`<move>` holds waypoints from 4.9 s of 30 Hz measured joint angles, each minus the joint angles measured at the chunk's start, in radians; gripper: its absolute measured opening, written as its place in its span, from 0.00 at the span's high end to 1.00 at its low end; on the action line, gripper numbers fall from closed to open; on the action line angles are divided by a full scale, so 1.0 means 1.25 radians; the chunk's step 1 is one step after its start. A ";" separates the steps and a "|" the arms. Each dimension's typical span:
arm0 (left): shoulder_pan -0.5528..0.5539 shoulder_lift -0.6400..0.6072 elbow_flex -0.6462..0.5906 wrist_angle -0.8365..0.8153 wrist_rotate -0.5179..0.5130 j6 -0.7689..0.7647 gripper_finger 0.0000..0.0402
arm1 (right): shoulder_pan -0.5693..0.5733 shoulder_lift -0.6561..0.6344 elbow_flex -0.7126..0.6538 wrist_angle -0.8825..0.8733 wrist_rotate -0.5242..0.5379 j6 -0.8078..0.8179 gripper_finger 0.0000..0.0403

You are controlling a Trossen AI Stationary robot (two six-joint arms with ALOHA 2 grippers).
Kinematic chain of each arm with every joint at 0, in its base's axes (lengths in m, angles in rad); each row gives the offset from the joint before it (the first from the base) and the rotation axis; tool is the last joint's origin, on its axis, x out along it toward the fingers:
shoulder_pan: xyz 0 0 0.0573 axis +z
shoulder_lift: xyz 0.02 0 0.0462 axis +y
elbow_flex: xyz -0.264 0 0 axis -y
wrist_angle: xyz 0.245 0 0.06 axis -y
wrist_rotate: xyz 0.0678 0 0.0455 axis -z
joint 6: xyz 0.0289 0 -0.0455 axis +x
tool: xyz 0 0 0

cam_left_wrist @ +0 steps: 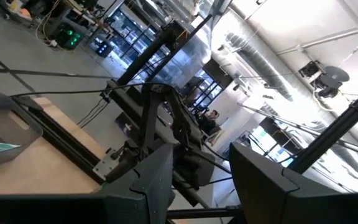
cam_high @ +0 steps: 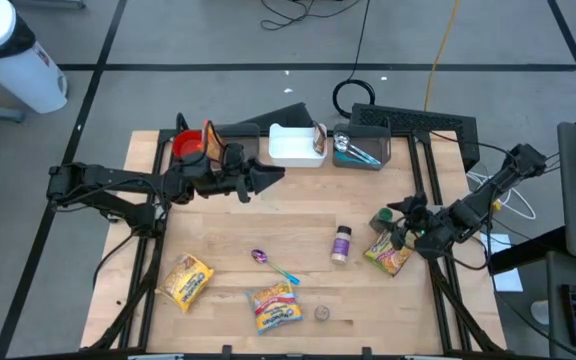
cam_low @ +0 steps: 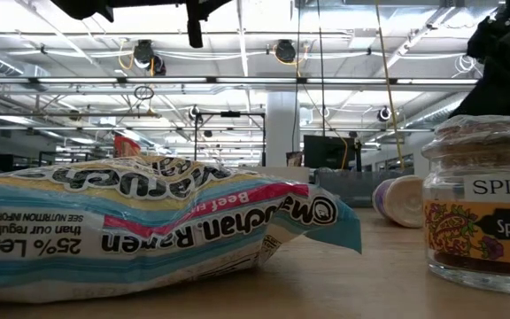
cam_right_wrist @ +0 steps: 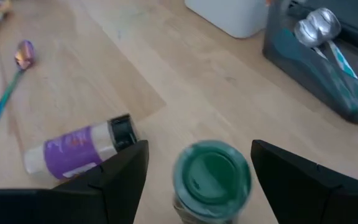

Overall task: Pick & Place Food Item
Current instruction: Put the green seasoning bottle into the white bin

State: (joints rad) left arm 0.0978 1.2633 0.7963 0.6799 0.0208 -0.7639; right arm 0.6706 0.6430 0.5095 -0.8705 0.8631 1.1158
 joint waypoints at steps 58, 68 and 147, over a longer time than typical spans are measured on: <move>-0.002 0.000 0.000 -0.064 -0.009 0.001 0.58 | 0.022 0.090 -0.160 0.189 -0.022 0.167 0.42; -0.002 0.000 0.000 -0.063 -0.009 0.001 0.58 | 0.001 0.090 -0.240 0.377 -0.052 0.161 0.43; -0.044 0.399 0.567 -0.639 0.155 0.323 0.58 | -0.396 0.170 0.132 0.806 -0.534 -0.463 0.52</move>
State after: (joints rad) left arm 0.0429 1.7615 1.5047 -0.1188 0.2143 -0.3595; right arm 0.1755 0.8556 0.6743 0.1371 0.1953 0.5373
